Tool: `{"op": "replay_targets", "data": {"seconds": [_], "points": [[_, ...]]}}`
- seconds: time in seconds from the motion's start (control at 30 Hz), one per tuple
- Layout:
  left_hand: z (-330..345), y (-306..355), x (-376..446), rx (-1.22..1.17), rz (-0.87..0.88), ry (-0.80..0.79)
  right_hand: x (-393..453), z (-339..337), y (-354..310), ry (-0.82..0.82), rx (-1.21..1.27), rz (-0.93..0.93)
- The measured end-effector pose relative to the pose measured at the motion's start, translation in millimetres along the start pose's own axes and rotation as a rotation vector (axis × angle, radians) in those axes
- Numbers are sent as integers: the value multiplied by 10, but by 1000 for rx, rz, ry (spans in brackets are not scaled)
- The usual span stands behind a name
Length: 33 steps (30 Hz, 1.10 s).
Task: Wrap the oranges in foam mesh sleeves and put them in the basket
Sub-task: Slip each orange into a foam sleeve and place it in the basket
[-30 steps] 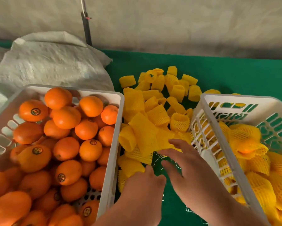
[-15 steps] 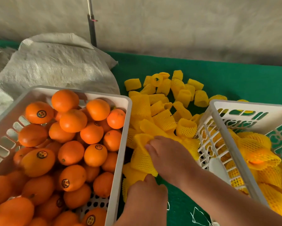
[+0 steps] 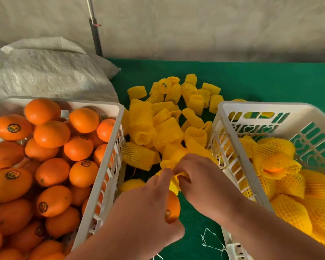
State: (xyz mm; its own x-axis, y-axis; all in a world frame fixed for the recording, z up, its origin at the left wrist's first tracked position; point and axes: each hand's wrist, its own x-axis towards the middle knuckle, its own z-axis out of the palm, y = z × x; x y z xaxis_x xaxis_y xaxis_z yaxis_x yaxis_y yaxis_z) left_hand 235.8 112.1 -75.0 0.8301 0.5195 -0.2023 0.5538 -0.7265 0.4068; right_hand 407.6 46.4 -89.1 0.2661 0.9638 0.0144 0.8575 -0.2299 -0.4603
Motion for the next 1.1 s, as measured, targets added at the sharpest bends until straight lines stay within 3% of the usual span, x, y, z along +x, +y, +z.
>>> {"op": "replay_targets", "data": {"seconds": [0.3, 0.43, 0.53, 0.6, 0.73, 0.87, 0.97, 1.1], "points": [[16, -18, -15, -21, -25, 67, -34, 10, -1, -79, -13, -107], [77, -85, -13, 70, -70, -40, -39, 58, -23, -56, -5, -170], [75, -99, -25, 4, -141, -75, -43, 63, -17, -24, -12, -169], [5, -90, -11, -230, -235, -67, -41, 35, -9, 4, -19, -164], [-218, -107, 141, -937, -541, 46, -55, -10, -27, 32, -17, -155], [-289, -124, 104, -1476, -558, 99, -82, 10, -48, 13, -46, -189], [-287, -149, 85, -1613, -478, 56, -95, 29, -56, 23, -46, -212], [-288, -181, 104, -1593, -422, 73, -88, 31, -61, 50, -16, -234]]}}
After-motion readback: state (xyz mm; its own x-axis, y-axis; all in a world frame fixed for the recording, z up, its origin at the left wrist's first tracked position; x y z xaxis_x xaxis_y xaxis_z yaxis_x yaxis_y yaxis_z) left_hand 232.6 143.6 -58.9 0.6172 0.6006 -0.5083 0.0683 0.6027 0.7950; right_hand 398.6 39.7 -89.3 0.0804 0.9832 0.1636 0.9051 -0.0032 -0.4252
